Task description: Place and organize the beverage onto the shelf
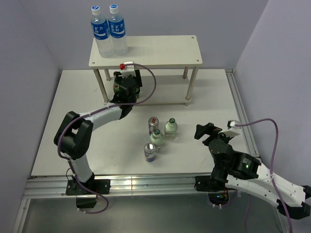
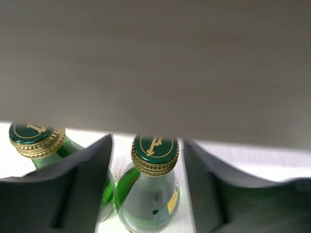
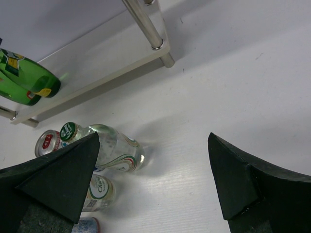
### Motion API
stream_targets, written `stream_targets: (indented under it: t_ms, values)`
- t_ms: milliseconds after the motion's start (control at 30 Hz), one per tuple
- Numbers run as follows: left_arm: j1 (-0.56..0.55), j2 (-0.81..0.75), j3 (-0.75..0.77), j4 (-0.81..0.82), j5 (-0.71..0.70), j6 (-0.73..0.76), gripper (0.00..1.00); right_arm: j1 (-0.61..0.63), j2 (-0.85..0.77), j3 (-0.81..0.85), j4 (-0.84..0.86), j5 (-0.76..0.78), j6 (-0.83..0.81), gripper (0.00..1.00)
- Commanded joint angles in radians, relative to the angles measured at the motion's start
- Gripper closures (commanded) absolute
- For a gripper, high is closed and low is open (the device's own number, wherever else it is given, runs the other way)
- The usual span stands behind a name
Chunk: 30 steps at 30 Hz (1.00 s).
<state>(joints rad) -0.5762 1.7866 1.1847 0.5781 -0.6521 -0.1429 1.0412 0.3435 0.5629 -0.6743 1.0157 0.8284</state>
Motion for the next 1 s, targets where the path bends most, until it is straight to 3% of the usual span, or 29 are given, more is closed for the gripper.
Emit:
stream_targets:
  t_ms: [0, 233, 300, 333, 600, 767, 967]
  values:
    - [0.004, 0.005, 0.044, 0.014, 0.014, -0.004, 0.32, 0.006, -0.009, -0.004, 0.025, 0.018, -0.002, 0.0]
    - [-0.016, -0.042, 0.018, -0.015, 0.0, 0.002, 0.18, 0.006, -0.017, -0.006, 0.027, 0.018, -0.003, 0.0]
    - [-0.051, -0.067, 0.01, -0.046, -0.017, 0.026, 0.03, 0.006, -0.018, -0.008, 0.025, 0.017, 0.0, 0.01]
    - [-0.063, -0.096, 0.009, -0.061, -0.023, 0.031, 0.01, 0.006, -0.018, -0.006, 0.025, 0.018, -0.002, 0.0]
    - [-0.229, -0.332, -0.059, -0.283, -0.131, -0.033, 0.01, 0.006, -0.029, -0.008, 0.025, 0.02, -0.002, 0.01]
    - [-0.353, -0.551, -0.147, -0.547, -0.165, -0.156, 0.01, 0.006, -0.017, -0.011, 0.041, 0.009, -0.014, 0.0]
    - [-0.633, -0.749, -0.272, -0.814, -0.213, -0.351, 0.01, 0.006, 0.003, -0.006, 0.045, 0.006, -0.02, 0.0]
